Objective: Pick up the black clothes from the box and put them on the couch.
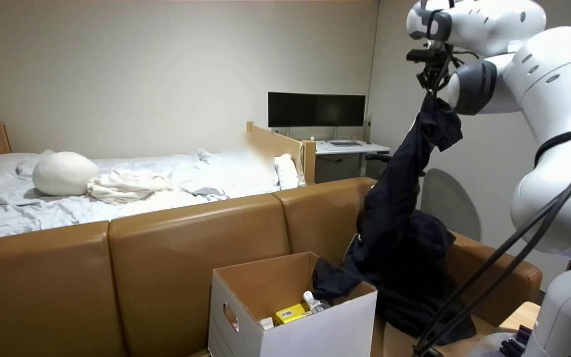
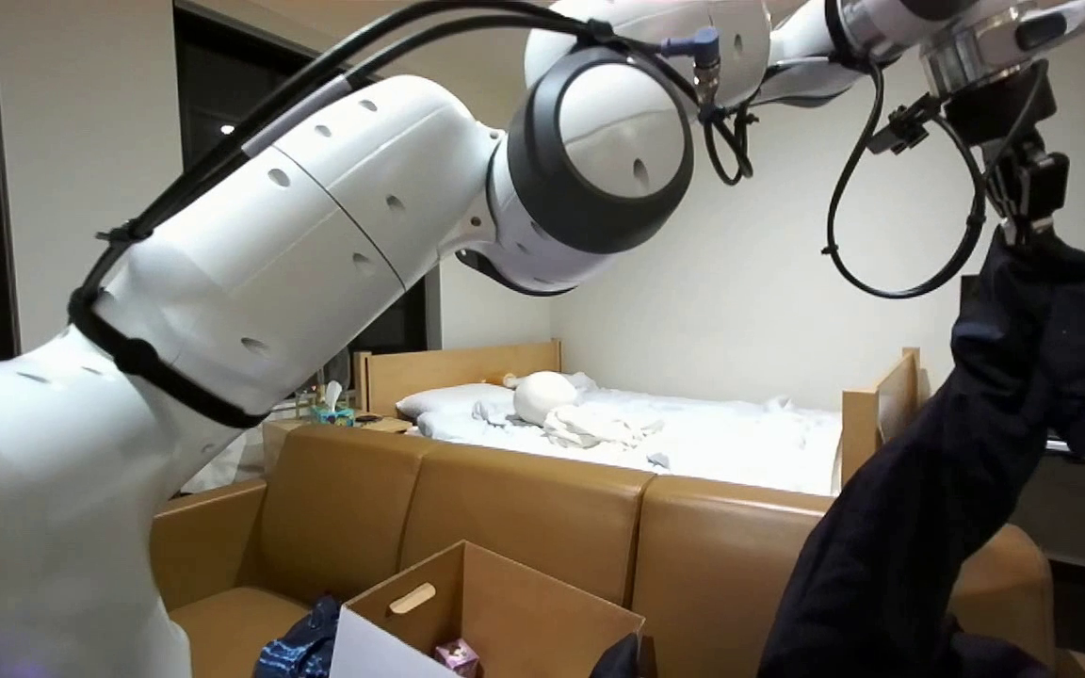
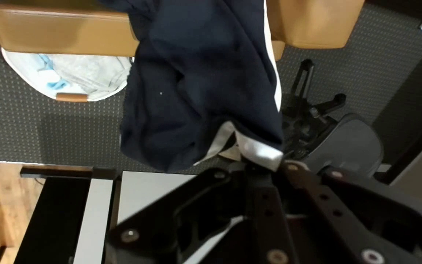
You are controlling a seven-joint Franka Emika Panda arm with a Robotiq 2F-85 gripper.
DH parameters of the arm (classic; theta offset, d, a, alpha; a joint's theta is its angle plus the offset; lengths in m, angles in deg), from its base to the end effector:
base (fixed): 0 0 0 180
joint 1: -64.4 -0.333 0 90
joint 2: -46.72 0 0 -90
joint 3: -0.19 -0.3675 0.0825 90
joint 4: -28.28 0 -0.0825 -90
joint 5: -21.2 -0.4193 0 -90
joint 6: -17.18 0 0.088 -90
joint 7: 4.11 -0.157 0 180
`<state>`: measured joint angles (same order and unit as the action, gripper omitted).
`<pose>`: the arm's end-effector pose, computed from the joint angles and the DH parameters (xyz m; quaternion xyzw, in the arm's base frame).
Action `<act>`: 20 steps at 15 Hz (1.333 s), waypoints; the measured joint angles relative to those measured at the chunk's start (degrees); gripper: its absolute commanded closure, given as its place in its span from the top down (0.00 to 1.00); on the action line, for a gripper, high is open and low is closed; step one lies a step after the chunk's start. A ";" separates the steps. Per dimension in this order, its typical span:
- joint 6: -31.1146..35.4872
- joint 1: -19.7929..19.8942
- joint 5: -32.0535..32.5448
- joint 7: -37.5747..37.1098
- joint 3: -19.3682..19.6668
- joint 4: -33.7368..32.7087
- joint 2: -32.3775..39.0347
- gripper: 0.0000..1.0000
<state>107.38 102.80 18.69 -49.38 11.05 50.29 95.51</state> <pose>0.6159 -0.5617 0.6138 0.7017 -0.6897 0.1720 0.0489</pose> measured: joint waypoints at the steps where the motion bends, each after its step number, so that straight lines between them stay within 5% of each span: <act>1: -0.01 -0.82 0.58 -0.53 0.26 -0.52 1.77 0.01; 7: 3.17 -5.29 0.61 -5.10 -0.31 -0.79 7.85 0.04; 13: 5.65 -5.12 0.61 -6.08 -0.30 -1.82 8.05 0.01; 20: 3.37 -7.02 -1.39 1.06 -5.40 0.70 17.99 0.01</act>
<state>110.75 95.78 17.30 -48.31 5.65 50.99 113.51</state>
